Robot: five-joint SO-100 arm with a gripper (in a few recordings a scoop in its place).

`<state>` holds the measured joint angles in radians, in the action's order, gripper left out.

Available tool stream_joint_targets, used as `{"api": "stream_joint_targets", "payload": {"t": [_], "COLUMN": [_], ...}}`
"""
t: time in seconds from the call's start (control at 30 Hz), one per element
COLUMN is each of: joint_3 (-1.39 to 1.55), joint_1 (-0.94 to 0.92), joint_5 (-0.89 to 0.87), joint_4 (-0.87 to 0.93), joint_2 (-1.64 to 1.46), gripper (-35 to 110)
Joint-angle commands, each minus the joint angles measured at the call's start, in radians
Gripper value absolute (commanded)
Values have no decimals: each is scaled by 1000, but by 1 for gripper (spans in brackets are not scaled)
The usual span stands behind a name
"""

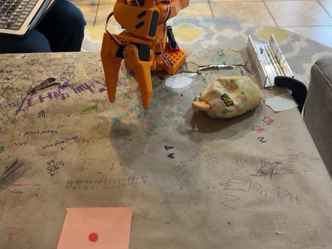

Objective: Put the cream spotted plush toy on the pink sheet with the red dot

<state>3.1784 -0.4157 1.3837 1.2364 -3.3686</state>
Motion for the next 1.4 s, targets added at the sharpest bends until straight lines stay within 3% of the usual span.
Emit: {"api": "stream_joint_targets", "payload": {"t": [0.0, 0.4, 0.5, 0.57, 0.63, 0.7, 0.77, 0.8, 0.83, 0.87, 0.93, 1.07, 1.17, 1.27, 1.37], "joint_3": [20, 20, 20, 20, 20, 20, 14, -34, -84, -123, -189, -445, -733, -973, -1002], "joint_1": [51, 109, 141, 135, 43, 97, 35, -11, -54, -144, -215, -52, 224, 627, 767], "joint_5": [-5, -31, 86, -23, 141, 64, 34, -74, -316, -446, -551, -660, -750, -842, -853], "joint_4": [11, 11, 12, 12, 9, 8, 11, -12, -72, -114, -123, 58, 209, 419, 420], "joint_2": [-2, -2, -2, -2, -3, -3, -6, -5, -5, -5, -5, -5, 51, 333, 601], "gripper": [32, 32, 32, 32, 31, 31, 31, 30, 28, 28, 35, 37, 39, 39, 40]}}
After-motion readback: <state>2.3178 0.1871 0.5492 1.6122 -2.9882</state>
